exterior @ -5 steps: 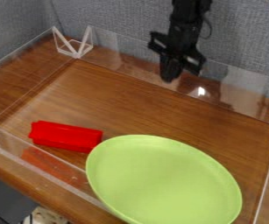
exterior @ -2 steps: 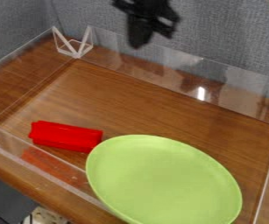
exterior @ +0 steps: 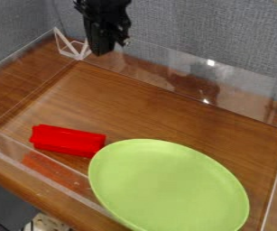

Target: Move the red object from the green plate to the table

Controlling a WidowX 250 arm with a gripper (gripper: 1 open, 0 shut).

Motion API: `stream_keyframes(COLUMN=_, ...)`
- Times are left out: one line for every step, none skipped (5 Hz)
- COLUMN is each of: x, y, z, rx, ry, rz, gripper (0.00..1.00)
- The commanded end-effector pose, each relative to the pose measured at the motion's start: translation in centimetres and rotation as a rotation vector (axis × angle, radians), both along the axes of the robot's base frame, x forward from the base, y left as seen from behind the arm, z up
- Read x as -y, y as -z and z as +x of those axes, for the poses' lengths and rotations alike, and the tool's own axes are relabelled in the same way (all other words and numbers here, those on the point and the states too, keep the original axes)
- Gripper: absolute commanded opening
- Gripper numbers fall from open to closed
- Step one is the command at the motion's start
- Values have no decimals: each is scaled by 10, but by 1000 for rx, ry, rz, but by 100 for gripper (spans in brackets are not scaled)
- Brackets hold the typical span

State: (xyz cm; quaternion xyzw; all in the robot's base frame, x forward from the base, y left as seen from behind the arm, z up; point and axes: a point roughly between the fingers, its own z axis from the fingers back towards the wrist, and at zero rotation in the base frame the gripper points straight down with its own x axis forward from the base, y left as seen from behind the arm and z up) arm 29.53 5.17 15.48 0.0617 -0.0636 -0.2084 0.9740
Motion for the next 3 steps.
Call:
stream_keyframes(x=-2, y=-14, z=11, rx=76, ry=133, rz=7, gripper=100)
stream_keyframes(x=4, y=-9, z=12, rx=83, ry=149, rz=8, gripper=0)
stream_keyframes(x=11, y=-6, z=11, rx=89, ry=162, rz=8, gripper=0)
